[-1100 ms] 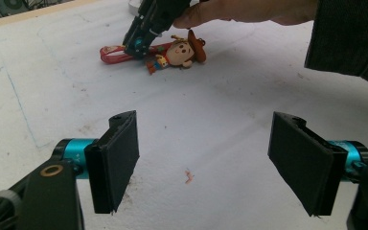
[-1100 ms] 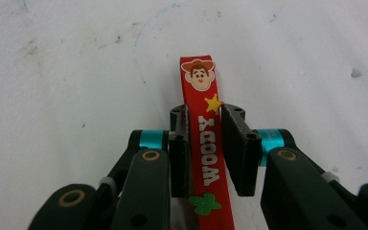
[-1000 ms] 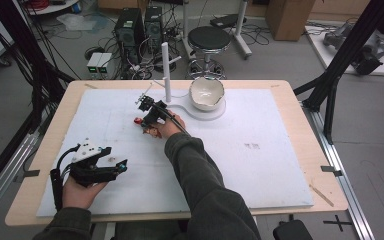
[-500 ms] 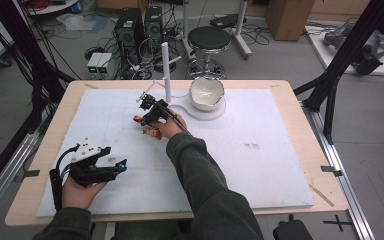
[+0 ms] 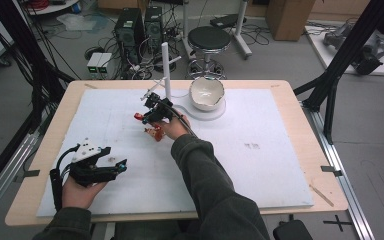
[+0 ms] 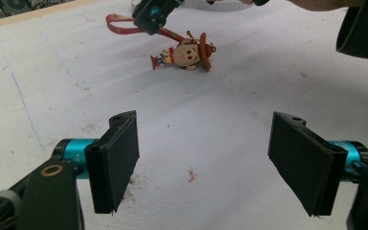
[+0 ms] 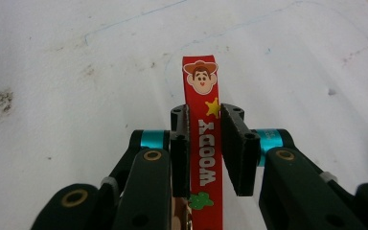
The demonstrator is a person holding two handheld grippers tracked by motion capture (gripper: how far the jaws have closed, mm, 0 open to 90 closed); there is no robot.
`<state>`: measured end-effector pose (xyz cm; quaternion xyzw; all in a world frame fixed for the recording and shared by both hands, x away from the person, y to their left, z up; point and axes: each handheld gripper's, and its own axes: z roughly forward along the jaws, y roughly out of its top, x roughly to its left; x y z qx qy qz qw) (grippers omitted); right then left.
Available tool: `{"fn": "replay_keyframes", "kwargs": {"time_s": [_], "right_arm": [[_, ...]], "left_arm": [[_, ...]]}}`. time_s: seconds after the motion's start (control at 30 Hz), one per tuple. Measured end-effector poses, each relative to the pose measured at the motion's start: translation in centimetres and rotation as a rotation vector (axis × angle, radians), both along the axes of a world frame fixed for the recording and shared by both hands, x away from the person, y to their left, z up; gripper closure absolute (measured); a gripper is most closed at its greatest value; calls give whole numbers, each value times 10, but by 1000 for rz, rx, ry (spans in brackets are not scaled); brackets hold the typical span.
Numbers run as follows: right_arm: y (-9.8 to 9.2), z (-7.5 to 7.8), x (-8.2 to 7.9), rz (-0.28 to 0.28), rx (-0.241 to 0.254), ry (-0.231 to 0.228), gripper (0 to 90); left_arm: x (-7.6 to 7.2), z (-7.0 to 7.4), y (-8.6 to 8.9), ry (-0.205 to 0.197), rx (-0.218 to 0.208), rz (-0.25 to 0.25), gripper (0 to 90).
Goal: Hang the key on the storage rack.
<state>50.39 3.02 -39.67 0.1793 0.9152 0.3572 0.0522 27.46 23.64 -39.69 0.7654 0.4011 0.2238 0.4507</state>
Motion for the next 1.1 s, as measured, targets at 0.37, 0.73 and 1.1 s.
{"fn": "replay_keyframes", "kwargs": {"time_s": [0.37,0.73,1.1], "right_arm": [[-19,13,-8,-9,90,-17,748],[-40,25,-11,-26,155,-22,749],[-54,36,-10,-50,210,-31,750]], "left_arm": [[0,0,0,0,4,1,265],[0,0,0,-1,9,2,265],[0,0,0,-1,10,3,265]]}}
